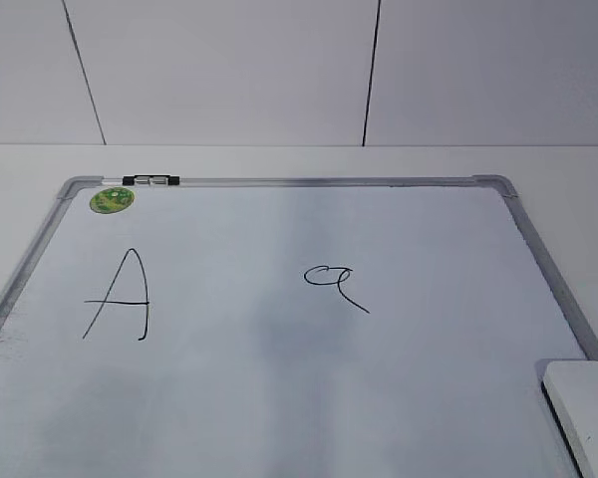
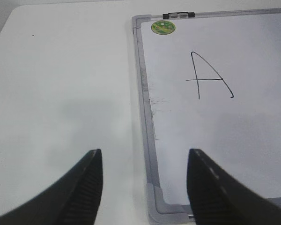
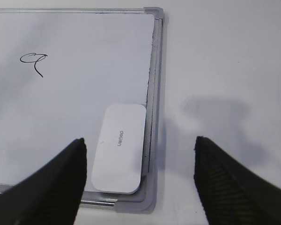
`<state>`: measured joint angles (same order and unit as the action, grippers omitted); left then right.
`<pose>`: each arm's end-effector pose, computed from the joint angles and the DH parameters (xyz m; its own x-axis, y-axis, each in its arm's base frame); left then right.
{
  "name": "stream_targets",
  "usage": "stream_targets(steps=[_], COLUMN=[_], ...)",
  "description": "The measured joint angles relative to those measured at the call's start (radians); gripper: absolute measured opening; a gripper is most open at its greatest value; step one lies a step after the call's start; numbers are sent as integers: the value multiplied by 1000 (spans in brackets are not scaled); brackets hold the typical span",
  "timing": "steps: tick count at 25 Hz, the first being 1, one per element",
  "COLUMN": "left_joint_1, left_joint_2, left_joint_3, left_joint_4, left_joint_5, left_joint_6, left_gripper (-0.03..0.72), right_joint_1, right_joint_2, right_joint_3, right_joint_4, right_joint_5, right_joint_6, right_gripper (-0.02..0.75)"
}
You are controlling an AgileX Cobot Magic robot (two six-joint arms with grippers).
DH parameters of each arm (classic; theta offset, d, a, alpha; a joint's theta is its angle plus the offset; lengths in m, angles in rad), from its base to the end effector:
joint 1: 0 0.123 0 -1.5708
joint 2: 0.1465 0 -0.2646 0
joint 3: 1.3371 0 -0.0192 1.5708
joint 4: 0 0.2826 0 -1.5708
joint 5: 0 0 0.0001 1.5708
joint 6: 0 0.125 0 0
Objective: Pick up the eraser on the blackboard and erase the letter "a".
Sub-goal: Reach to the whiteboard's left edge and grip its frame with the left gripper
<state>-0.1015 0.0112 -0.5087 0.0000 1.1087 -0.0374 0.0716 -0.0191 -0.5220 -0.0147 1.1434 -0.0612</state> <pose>0.0715 -0.0073 0.2739 -0.5012 0.0135 -0.8652 0.0826 0.9961 -0.0324 0.0636 0.0029 0.2766 -0.4862 -0.1023 -0.8678 -0.0928 0.9936 -0.0651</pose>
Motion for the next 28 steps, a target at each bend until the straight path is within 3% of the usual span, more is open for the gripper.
stream_targets(steps=[15,28], left_joint_1=[0,0], left_joint_2=[21,421], left_joint_3=[-4,-85], left_joint_4=[0,0], left_joint_5=[17,32], left_joint_6=[0,0], left_gripper=[412,375], right_joint_1=[0,0], right_joint_2=[307,614], right_joint_3=[-91,-221], right_joint_4=[77,81], right_joint_5=[70,110], right_joint_6=[34,61], right_gripper=[552,552])
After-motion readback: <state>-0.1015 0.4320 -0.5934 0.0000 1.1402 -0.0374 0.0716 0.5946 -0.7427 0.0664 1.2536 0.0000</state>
